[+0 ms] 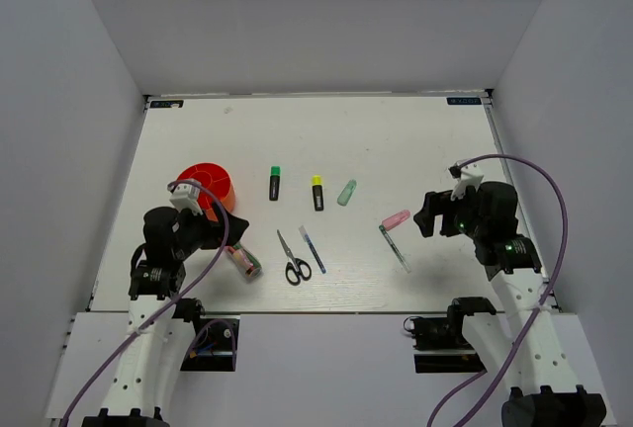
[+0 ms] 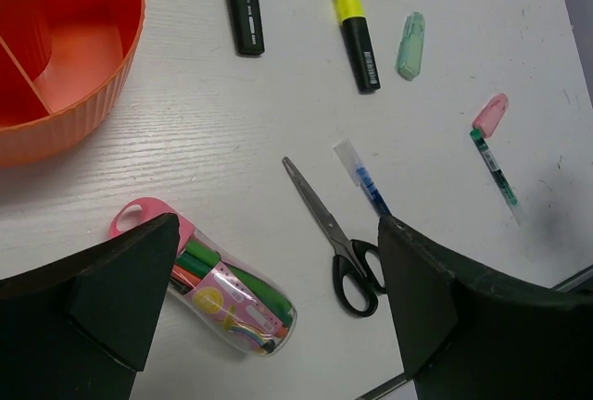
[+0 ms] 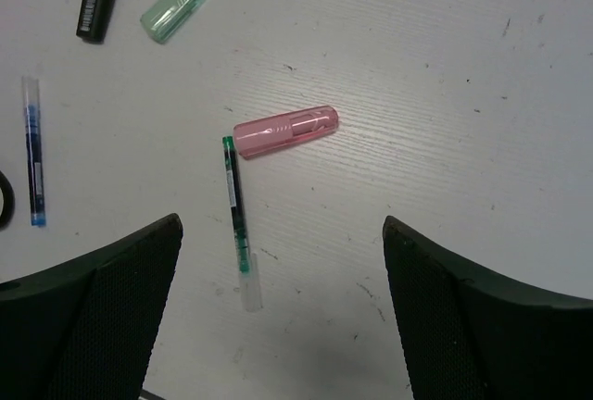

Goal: Sort the stationery into containers
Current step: Pick up the stationery from the center of the board.

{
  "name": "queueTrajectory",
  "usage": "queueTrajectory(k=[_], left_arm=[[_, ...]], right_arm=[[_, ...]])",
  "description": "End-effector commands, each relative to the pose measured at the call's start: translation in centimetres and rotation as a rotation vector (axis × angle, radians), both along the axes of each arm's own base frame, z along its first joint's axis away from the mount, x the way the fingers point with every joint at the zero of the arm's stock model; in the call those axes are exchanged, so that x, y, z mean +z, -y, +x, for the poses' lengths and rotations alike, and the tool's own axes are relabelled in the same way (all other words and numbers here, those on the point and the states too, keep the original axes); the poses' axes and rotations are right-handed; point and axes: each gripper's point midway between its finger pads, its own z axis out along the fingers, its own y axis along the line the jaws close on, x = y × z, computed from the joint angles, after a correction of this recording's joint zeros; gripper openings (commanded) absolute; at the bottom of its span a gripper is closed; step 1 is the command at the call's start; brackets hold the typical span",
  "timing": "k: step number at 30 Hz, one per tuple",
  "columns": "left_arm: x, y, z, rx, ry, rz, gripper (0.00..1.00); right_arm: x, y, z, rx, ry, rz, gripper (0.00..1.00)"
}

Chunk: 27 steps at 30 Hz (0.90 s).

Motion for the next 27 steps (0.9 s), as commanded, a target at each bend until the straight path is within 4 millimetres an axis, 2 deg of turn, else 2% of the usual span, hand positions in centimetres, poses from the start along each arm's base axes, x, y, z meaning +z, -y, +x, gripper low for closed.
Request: queueTrajectory(k=[1,6,7,8,9,10,11,12,13,14,15,16,17,18,20,21,23,24,27], left_arm=[[0.6,0.4,0.2,-0.016,0.013,-0.015,0.97],[0.2,0.1,0.2,0.005,-0.007,-0.009,0.94],[0.1,0.0,0.2,0.007,-0.014,-0.009,0.94],[0.0,-0.1,0.2,0.012,-0.016,-0.005,0.88],[0.1,-0.1,0.2,0.015,-0.012,-0.004,0.82],[-0.1,-0.1,0.2,0.015,-0.024,-0.004,0.73],[-0.4,-0.2,0.3,0.019,-0.033,-0.001,0.38],[-0.6,-0.4,0.2,0.036,-0.052,0.006,0.21],[-0.8,-0.6,0.4,0.047,-0.069,0.012,0.08],[-1.3,-1.0,0.4,0.070,-0.094,0.029,0.00],[-1.9,-1.4,0.2,0.089,-0.139,0.046,0.02],[-2.4,-2.2,0.3,0.131,-0.169,0.078,0.45],[-2.7,-2.2,0.3,0.133,-0.184,0.076,0.46],[-3.5,-2.3,-0.5,0.142,-0.243,0.088,0.67],[-4.0,-3.2,-0.4,0.208,-0.303,0.115,0.73],[-4.8,-3.8,-1.2,0.250,-0.361,0.136,0.73],[-4.6,-3.8,-1.4,0.285,-0.407,0.115,0.73],[-5.1,-3.9,-2.3,0.305,-0.455,0.115,0.74],[-5.3,-5.1,-3.0,0.396,-0.477,0.127,0.74]], right_arm=[[1.2,-0.5,-0.2,0.076,0.080,-0.020,0.90],[0.3,-0.9,-0.8,0.160,0.111,-0.052,0.90],[0.2,-1.0,-0.9,0.166,0.106,-0.053,0.84],[0.2,-0.9,-0.8,0.163,0.105,-0.055,0.33],[0.1,-0.7,-0.6,0.151,0.097,-0.061,0.00],[-0.3,-0.6,-0.6,0.148,0.079,-0.065,0.00],[-0.2,-0.6,-0.6,0.143,0.071,-0.064,0.00],[-0.2,-0.6,-0.7,0.145,0.064,-0.062,0.00],[-0.1,-0.7,-0.7,0.145,0.064,-0.057,0.21],[0.0,-0.8,-0.7,0.157,0.067,-0.059,0.78],[0.0,-0.9,-0.8,0.164,0.068,-0.059,0.87],[0.3,-1.0,-0.8,0.165,0.074,-0.055,0.89],[0.3,-0.9,-0.8,0.166,0.074,-0.056,0.89],[0.2,-1.0,-0.9,0.169,0.070,-0.057,0.88],[0.2,-0.9,-0.9,0.162,0.068,-0.055,0.88],[0.4,-0.9,-0.9,0.160,0.068,-0.053,0.88],[0.4,-0.9,-0.9,0.154,0.066,-0.053,0.88],[0.7,-0.9,-0.8,0.152,0.074,-0.054,0.88],[0.9,-0.9,-0.9,0.152,0.074,-0.050,0.88]])
